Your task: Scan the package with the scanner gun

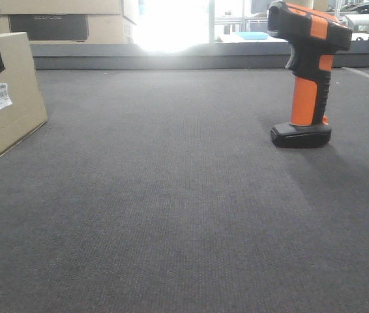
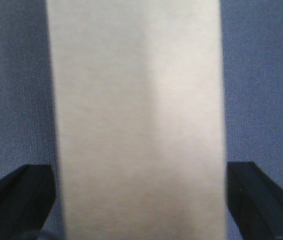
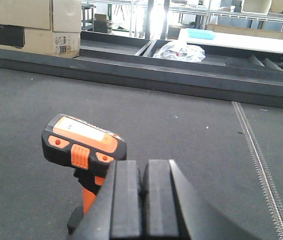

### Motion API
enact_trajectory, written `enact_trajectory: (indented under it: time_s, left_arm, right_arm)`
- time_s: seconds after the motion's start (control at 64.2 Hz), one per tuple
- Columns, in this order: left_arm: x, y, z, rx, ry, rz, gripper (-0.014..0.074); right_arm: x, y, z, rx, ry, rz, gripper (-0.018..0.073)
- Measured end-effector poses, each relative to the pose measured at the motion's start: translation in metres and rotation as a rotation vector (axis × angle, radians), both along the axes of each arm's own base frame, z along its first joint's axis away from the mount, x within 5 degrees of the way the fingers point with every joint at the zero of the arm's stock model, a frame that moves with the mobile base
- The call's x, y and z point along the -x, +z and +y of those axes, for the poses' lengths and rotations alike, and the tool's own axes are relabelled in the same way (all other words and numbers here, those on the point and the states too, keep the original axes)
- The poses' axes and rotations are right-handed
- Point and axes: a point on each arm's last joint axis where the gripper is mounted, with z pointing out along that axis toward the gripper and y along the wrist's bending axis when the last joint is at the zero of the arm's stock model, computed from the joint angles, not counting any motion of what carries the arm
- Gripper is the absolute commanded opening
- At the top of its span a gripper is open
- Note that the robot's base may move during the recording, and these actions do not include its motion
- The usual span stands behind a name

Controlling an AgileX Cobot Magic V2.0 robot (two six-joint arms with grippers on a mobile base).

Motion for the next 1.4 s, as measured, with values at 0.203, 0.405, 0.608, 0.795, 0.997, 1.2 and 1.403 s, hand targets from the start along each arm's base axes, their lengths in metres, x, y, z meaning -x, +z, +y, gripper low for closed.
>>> enact_trajectory:
  time_s: [0.203,0.405,0.608,0.795,0.997,1.2,1.403]
  left_arm:
    - [0.013,0.025,0.001,-0.017,0.001,-0.065,0.0517]
    - [0.044,0.075,-0.001,-0.022,0.0,-0.197,0.0442]
    - [0.081,0.089,-0.018,-0.02,-0.046,-0.253,0.0026]
    - [0.111,0.076,-0.027,-0.015,-0.077,-0.368,-0.0111]
    - [0.159,0.055,-0.025,-0.014,-0.071,-0.618,-0.0111]
    - [0.207,0.026,-0.022,-0.012,-0.065,-0.829,-0.0111]
    - [0.255,0.001,-0.02,-0.01,-0.056,-1.074,-0.0111]
  right_arm:
    - [0.0,0.0,0.0,0.0,0.0,0.0,-0.0151]
    - [0.0,-0.003,-0.007,-0.001,-0.045,0.028,-0.0151]
    - [0.001,-0.011,-0.019,-0.012,-0.12,0.07,-0.0151]
    - [0.008,-0.022,-0.018,-0.018,-0.123,0.085,-0.0151]
    - [0.038,-0.034,-0.014,-0.013,-0.123,0.018,-0.0151]
    - [0.062,-0.052,-0.01,-0.009,-0.115,-0.031,-0.0151]
    - [0.074,-0.052,-0.007,-0.004,-0.1,-0.071,-0.0151]
